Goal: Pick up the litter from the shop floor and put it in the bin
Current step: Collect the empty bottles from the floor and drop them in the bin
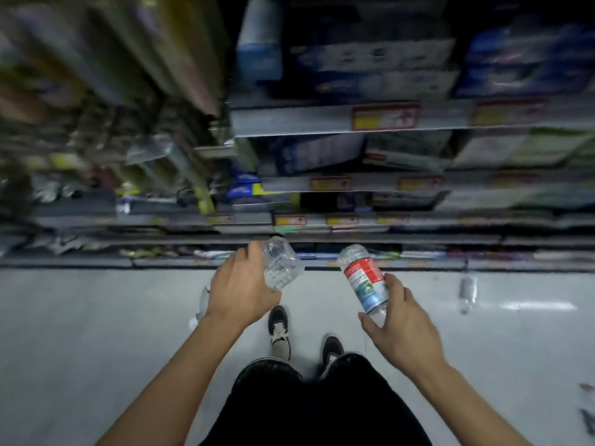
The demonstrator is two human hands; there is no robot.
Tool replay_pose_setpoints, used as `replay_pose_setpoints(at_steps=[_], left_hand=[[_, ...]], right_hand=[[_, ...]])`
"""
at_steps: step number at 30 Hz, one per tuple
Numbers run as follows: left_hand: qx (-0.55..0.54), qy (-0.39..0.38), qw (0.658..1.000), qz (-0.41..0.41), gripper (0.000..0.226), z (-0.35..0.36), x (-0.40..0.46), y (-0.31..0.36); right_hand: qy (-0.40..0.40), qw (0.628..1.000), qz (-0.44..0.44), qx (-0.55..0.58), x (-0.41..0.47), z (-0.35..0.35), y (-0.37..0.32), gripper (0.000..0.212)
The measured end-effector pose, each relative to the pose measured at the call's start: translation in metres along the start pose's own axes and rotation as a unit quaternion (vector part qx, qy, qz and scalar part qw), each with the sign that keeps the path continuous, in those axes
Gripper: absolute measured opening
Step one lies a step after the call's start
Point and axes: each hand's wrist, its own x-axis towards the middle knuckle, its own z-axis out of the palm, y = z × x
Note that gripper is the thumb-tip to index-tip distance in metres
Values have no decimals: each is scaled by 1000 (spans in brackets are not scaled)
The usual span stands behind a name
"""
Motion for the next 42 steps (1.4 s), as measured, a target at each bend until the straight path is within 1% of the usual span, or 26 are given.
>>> replay_pose_setpoints(at_steps=[4,8,14,17,25,32,35,40,42], left_hand=[[-48,33,991,-119,72,-3,-51,-40],[-61,67,971,-219,72,0,-108,-82],[-110,105,922,-355,73,20,-202,-136],[-132,120,895,-410,74,37,-250,-163],[-206,151,820,-512,86,79,-371,-236],[-243,159,750,-594,82,117,-459,-286],[-257,154,719,-627,88,129,-488,-300],[-283,152,670,-670,96,138,-513,-327],[-286,149,659,-680,97,139,-515,-337]], right_hand=[[-34,994,-103,-29,9,5,-32,81],[-78,972,-210,-70,4,19,-77,83],[-124,926,-336,-121,-28,53,-144,87],[-139,899,-392,-137,-52,75,-175,86],[-181,838,-482,-182,-138,144,-252,83],[-209,765,-567,-222,-214,213,-328,82],[-218,735,-596,-239,-239,240,-362,82],[-241,697,-630,-244,-268,277,-418,83],[-245,686,-639,-247,-271,288,-437,83]])
